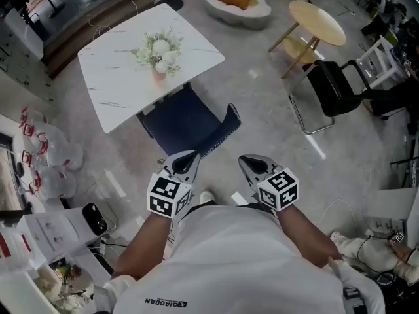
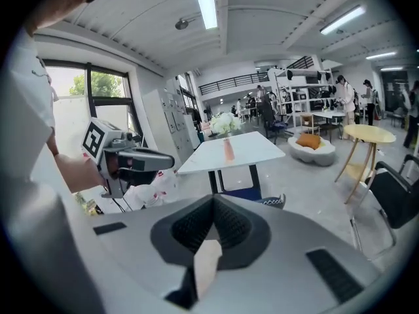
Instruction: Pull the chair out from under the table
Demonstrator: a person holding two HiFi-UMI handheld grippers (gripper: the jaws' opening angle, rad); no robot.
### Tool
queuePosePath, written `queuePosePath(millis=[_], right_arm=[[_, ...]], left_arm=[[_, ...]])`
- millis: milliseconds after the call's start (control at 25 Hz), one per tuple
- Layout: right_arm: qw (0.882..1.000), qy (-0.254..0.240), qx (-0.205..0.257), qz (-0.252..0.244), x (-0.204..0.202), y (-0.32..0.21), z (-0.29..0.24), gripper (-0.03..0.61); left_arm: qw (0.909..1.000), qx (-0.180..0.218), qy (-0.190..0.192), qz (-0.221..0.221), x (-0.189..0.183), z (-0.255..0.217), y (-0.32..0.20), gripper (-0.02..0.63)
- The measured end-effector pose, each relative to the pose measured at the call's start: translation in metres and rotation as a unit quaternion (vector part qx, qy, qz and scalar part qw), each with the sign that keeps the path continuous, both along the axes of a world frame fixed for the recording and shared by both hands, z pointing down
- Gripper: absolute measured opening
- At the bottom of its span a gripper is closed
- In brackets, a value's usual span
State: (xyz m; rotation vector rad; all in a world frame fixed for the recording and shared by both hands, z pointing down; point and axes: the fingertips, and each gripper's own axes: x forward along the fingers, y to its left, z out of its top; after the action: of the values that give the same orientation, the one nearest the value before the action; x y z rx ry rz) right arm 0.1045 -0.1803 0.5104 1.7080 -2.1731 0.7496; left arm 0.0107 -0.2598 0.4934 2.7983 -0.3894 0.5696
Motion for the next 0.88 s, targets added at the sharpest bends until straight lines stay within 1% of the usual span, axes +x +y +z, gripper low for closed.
queuePosePath(millis=[200, 440, 600, 720, 880], right_arm=[[0.999, 0.005, -0.001, -0.036, -0.003, -0.028, 0.002, 0.005], [0.996, 0.014, 0.017, -0.084, 0.002, -0.061, -0.003, 0.005], [0.992, 0.009, 0.024, -0.127, 0.012, -0.088, -0.003, 0.005], [0.986, 0.005, 0.031, -0.164, 0.019, -0.113, -0.007, 0.005], [0.977, 0.001, 0.046, -0.208, 0.032, -0.136, -0.017, 0.005]], left_arm=[[0.9993, -0.002, -0.005, -0.038, -0.015, 0.005, -0.017, 0.008], [0.9959, 0.002, -0.006, -0.090, -0.021, 0.005, -0.034, 0.008], [0.9901, 0.009, -0.005, -0.140, -0.018, 0.001, -0.047, 0.008], [0.9839, 0.011, -0.009, -0.178, -0.011, -0.002, -0.058, 0.008], [0.9759, 0.018, -0.009, -0.217, 0.007, -0.009, -0.066, 0.008]])
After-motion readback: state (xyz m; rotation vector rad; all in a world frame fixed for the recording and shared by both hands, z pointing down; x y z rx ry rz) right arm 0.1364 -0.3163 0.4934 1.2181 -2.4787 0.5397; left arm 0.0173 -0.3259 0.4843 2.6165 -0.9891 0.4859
